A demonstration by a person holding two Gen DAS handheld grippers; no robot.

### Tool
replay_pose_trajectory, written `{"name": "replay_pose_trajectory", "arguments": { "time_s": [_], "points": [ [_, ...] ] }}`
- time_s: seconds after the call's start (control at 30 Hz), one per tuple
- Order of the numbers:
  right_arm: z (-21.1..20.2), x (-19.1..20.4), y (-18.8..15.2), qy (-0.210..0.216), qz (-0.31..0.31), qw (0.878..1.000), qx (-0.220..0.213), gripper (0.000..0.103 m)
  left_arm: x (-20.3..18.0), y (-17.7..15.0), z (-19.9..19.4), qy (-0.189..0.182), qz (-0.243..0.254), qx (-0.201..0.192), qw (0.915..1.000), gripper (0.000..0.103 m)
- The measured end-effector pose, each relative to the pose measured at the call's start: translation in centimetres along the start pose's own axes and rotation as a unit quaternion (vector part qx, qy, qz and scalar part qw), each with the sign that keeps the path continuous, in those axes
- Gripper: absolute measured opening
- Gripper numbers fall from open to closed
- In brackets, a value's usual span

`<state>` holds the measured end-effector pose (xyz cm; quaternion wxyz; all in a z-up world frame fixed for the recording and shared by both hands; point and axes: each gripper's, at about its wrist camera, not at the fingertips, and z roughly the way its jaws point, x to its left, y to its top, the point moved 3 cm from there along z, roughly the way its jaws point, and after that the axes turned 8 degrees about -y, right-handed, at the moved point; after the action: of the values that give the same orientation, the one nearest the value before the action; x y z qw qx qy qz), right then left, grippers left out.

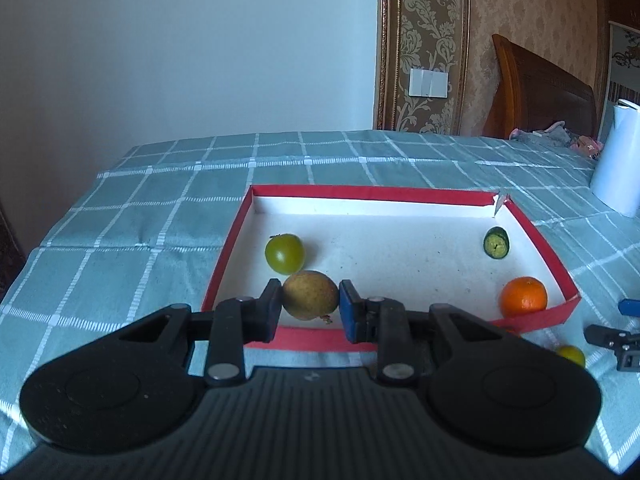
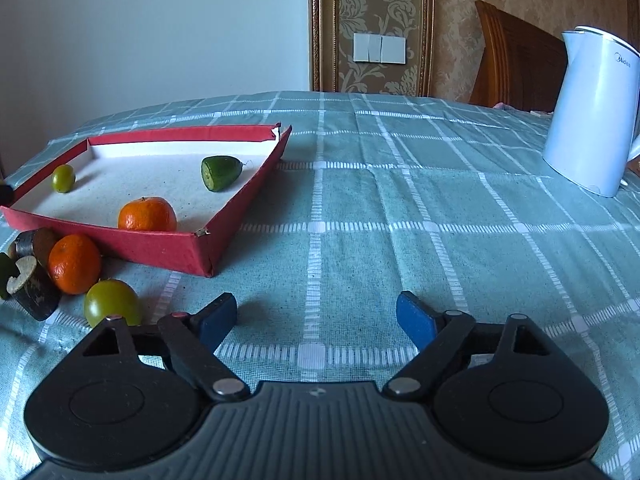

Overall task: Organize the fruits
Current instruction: 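Carry the brown fruit into the tray and open the left gripper, then withdraw the left gripper from the tray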

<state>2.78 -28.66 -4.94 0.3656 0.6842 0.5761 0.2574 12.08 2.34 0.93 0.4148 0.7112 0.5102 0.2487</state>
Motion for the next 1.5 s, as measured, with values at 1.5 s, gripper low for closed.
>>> {"name": "replay_pose_trajectory", "arguments": {
  "time_s": [1.5],
  "points": [
    [0.0,0.1,0.0,0.004,0.0,1.0,0.001,0.09,-1.0,1.6,5.7,0.037,0.036,0.023,0.9984,0.064]
  ]
}}
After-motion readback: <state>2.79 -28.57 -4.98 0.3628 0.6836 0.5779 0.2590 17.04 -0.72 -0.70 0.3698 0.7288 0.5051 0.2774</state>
